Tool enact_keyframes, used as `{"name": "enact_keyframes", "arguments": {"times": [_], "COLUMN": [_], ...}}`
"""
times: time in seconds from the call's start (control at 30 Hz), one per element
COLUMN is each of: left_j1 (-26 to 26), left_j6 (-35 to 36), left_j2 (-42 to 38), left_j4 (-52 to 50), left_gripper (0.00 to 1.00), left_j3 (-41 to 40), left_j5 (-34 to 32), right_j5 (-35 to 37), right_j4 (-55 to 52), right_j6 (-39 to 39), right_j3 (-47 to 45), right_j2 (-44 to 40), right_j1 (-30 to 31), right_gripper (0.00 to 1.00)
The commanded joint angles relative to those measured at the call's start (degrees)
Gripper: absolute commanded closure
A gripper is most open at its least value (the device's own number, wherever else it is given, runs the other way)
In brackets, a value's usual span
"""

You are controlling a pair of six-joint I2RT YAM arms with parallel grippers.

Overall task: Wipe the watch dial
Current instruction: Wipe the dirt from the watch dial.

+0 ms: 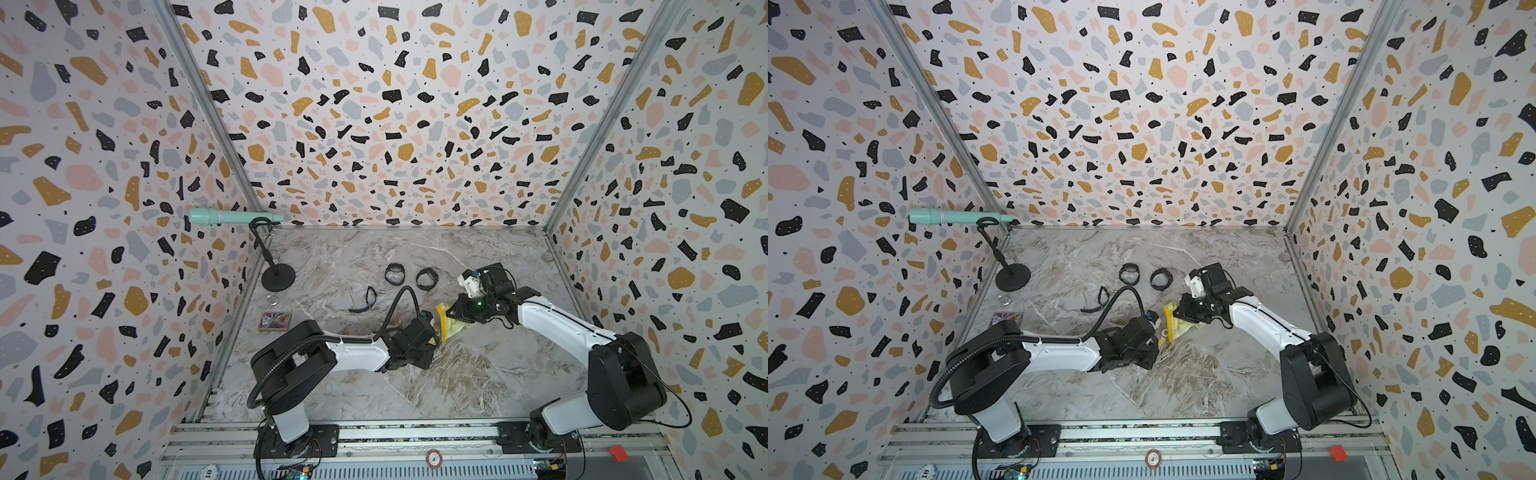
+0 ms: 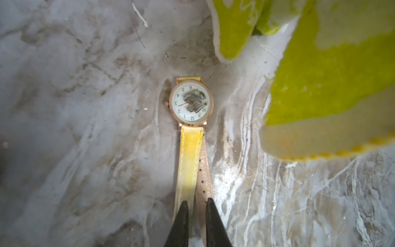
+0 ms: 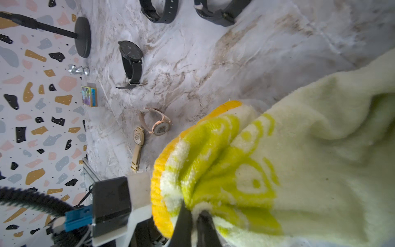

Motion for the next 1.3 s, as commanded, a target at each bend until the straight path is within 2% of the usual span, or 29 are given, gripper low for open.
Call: {"name": "enact_keyframes", "arguments": {"times": [0.0,0.47,0.8,1.27], "left_j1": [-0.6,-0.7,-0.7,-0.7], "left_j6": [-0.4,-1.2,-0.9,-0.4], "left_j2": [4.7,5.2,5.5,5.9], "left_j4": [-1.6,-0.1,0.3,0.8], "left_gripper": [0.85,0.86,0.87,0.89], "left_j3": [-2.1,-2.4,-2.9,-3.6], "left_j5": [0.6,1.3,1.6,2.6], "right_j5": [-2.8,-8.4,-8.3,1.1], "right_j4": [4.5,15.2,18.0,12.5], "right_j6": [2.2,6.4,8.3,7.5], "right_j3": [-1.3,-9.3,-10.8,-13.2], "right_j2": [1.0,4.8,8.2,8.4], "right_j1": [1.2,1.6,3.5,2.2], "right_gripper": [1.0,1.0,1.0,1.0]}}
